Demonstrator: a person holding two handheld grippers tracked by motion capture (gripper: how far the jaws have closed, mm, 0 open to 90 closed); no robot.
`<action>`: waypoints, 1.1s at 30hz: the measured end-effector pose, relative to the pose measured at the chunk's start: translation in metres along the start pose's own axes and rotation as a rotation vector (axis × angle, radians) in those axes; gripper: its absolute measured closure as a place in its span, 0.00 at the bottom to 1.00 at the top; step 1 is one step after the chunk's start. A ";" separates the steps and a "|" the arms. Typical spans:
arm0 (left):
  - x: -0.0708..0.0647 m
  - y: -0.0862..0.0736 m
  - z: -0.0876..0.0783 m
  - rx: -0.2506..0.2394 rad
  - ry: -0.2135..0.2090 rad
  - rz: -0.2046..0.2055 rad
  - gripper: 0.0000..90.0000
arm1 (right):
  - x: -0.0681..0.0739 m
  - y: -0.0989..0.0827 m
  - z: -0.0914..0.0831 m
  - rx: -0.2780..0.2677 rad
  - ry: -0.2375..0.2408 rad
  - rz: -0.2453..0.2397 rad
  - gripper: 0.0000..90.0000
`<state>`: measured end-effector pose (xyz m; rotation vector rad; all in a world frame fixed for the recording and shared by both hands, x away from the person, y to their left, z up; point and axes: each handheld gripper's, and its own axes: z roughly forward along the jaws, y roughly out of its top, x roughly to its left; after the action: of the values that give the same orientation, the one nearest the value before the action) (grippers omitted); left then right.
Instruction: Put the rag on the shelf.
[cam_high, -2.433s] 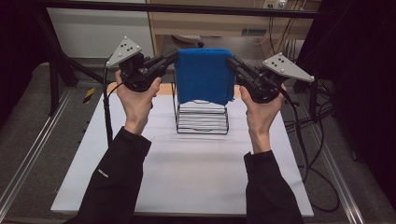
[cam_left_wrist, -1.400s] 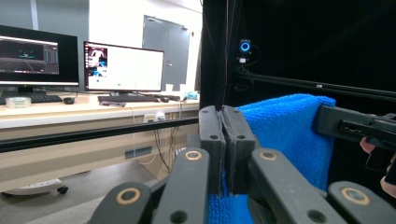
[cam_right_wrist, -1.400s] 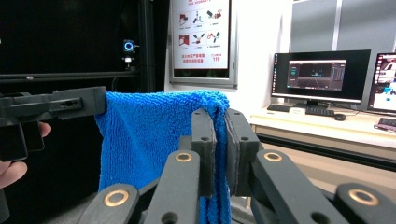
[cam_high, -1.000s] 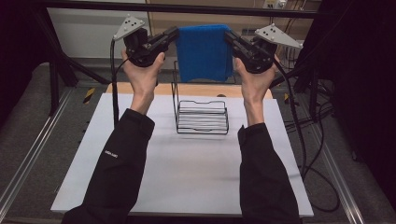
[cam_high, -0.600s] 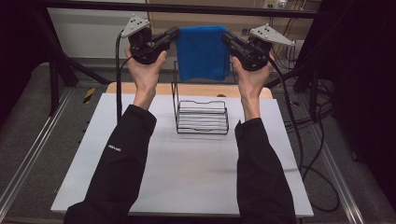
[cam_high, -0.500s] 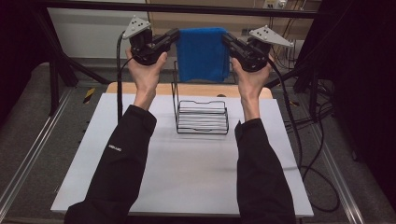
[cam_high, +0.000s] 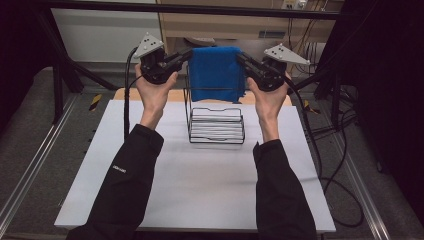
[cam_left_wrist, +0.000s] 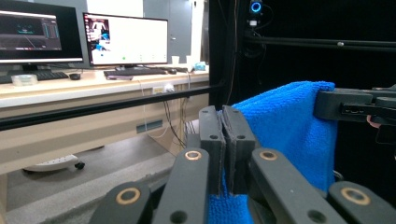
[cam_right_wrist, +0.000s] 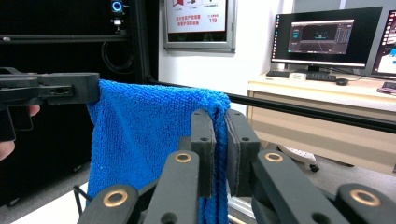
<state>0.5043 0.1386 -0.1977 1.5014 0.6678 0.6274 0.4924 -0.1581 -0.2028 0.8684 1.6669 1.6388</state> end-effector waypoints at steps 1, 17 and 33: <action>0.000 -0.001 -0.001 0.004 0.008 0.006 0.97 | 0.000 -0.002 -0.001 0.003 0.001 -0.002 0.92; -0.011 -0.012 -0.009 0.033 -0.023 0.014 0.97 | 0.001 -0.020 -0.012 0.020 0.020 0.034 0.92; -0.018 -0.019 -0.021 0.055 -0.064 0.053 0.97 | 0.007 -0.021 -0.027 0.052 0.044 -0.001 0.91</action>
<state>0.4761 0.1397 -0.2156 1.5882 0.6023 0.6025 0.4657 -0.1686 -0.2235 0.8616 1.7466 1.6316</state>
